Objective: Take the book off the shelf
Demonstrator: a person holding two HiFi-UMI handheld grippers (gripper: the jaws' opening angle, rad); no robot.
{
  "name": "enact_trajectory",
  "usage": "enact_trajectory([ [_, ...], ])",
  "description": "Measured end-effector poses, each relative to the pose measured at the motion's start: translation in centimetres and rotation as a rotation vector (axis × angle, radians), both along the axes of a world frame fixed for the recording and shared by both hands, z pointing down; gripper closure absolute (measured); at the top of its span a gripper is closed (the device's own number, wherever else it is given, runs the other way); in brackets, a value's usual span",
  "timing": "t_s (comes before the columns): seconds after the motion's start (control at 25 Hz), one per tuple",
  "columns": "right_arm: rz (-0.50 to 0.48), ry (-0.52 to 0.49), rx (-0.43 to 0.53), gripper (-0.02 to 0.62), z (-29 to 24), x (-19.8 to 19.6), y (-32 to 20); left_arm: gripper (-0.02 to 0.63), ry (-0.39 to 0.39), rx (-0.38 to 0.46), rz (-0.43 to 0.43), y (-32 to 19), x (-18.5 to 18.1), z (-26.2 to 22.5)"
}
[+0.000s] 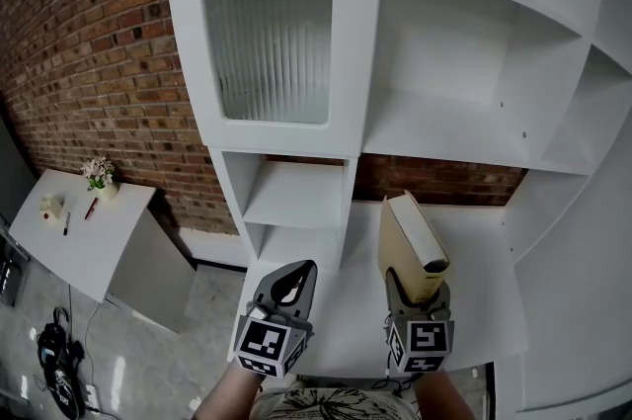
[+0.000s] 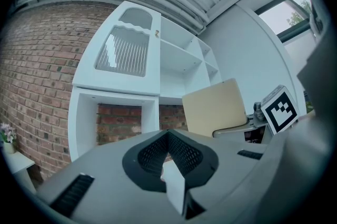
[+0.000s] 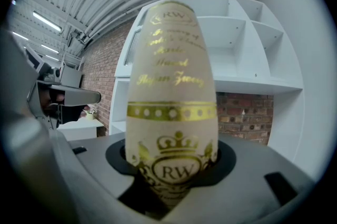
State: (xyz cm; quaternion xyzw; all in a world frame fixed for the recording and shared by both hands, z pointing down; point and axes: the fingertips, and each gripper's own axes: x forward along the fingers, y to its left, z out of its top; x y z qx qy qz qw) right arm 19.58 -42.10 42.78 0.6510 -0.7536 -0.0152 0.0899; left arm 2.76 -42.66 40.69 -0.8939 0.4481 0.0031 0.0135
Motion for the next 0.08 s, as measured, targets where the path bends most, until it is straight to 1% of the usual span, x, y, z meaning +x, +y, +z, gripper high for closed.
enact_trajectory([
  [0.08, -0.002, -0.005, -0.001, 0.367, 0.22, -0.04, -0.19, 0.592, 0.0, 0.002, -0.005, -0.27, -0.09, 0.11],
])
